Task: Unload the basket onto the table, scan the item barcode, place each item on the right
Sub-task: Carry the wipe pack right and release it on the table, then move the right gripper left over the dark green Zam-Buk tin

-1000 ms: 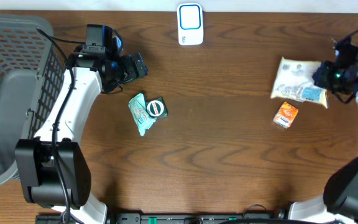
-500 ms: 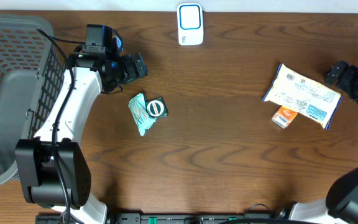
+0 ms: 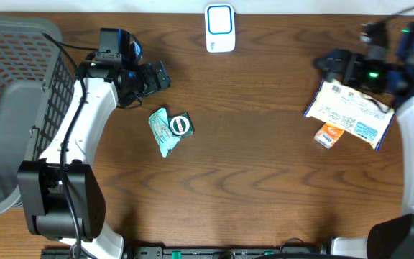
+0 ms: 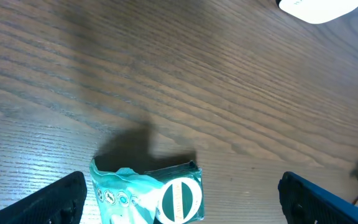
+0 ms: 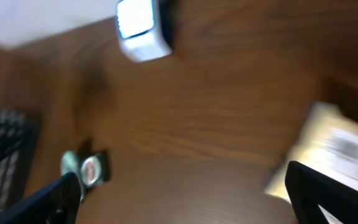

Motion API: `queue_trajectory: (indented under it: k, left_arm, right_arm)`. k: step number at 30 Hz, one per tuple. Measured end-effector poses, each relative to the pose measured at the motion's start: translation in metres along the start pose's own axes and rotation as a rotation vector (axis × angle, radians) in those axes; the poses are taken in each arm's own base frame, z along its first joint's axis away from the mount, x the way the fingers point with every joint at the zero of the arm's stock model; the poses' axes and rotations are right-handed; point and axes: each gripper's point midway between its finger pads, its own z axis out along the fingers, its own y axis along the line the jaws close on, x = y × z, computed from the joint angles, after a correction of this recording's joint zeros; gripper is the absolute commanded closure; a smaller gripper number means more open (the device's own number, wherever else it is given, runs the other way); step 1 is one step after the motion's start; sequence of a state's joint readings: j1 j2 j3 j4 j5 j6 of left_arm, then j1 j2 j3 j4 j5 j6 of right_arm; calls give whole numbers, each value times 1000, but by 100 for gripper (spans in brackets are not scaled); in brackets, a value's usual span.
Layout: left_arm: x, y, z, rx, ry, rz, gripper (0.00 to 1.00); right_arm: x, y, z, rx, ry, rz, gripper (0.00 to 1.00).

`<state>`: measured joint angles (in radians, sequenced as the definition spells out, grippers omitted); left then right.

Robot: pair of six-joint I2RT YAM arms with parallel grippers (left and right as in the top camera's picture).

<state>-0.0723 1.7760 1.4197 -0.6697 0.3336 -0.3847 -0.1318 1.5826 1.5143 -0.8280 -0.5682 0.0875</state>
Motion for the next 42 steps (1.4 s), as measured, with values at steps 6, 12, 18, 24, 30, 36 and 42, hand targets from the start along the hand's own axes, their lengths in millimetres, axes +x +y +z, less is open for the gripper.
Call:
queue_trajectory:
  k: [6, 12, 18, 24, 30, 36, 42]
  left_arm:
    - [0, 0, 0, 0, 0, 0, 2]
    - [0, 0, 0, 0, 0, 0, 2]
    - [5, 2, 0, -9, 18, -6, 2]
    - [4, 9, -2, -17, 22, 3, 2]
    - [-26, 33, -18, -60, -56, 2, 2]
    - [-56, 62, -49, -196, -191, -7, 2]
    - [-61, 74, -57, -272, -226, -7, 2]
  right_arm:
    - [24, 56, 60, -112, 112, -105, 18]
    - [67, 89, 137, -182, 251, -136, 22]
    - [110, 113, 202, -227, 339, -161, 25]
    - [145, 144, 241, -221, 351, -241, 21]
    - [166, 163, 260, -174, 334, -322, 20]
    - [189, 169, 277, -93, 330, -390, 21]
    - [196, 175, 281, -35, 303, -440, 24]
